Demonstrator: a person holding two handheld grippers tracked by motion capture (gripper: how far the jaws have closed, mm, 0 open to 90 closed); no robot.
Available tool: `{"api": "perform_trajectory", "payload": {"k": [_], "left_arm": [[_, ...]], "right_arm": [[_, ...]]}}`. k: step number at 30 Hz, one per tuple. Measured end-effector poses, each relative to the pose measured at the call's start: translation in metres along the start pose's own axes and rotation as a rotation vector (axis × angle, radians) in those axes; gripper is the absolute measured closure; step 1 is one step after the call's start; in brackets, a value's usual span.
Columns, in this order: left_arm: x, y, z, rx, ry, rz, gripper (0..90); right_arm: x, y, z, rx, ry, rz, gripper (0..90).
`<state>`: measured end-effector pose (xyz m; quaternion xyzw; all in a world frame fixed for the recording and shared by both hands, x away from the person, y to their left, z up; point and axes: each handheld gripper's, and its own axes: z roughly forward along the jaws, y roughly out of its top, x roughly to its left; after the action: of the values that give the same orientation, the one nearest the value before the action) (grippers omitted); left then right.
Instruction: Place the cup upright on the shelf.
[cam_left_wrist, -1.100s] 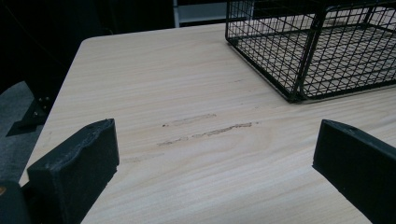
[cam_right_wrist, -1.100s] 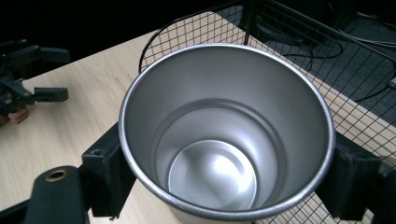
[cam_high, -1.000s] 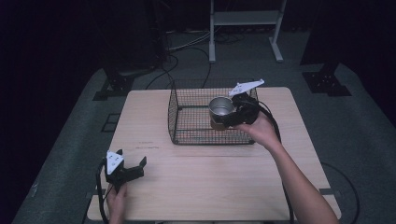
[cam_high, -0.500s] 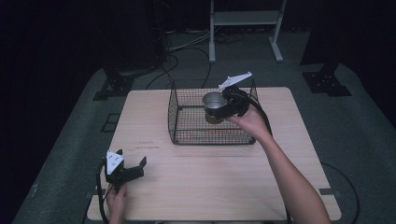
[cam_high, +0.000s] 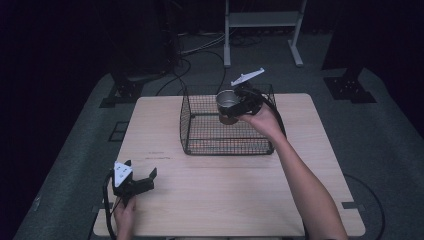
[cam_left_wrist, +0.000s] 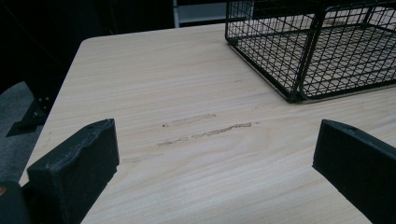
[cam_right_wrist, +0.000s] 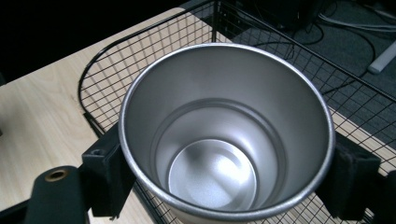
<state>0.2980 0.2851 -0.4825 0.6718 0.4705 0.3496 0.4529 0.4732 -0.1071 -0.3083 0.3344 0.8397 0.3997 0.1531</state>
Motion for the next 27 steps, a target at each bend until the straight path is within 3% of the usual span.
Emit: {"api": "perform_trajectory", "payload": {"k": [14, 18, 21, 25, 27], "left_arm": [[0.000, 0.000, 0.000, 0.002, 0.001, 0.003, 0.0], [0.000, 0.000, 0.000, 0.001, 0.000, 0.001, 0.0], [0.000, 0.000, 0.000, 0.005, 0.001, 0.002, 0.0], [0.000, 0.000, 0.000, 0.005, 0.001, 0.002, 0.0], [0.000, 0.000, 0.000, 0.005, 0.001, 0.001, 0.0]], "right_arm": [[-0.014, 0.014, 0.016, 0.005, -0.022, 0.031, 18.0], [-0.019, 0.013, 0.023, 0.015, -0.050, 0.042, 18.0], [-0.024, 0.010, 0.029, 0.011, -0.029, 0.078, 18.0], [-0.026, 0.008, 0.036, 0.020, -0.039, 0.075, 17.9], [-0.028, 0.005, 0.041, 0.021, -0.018, 0.086, 17.9]]}}
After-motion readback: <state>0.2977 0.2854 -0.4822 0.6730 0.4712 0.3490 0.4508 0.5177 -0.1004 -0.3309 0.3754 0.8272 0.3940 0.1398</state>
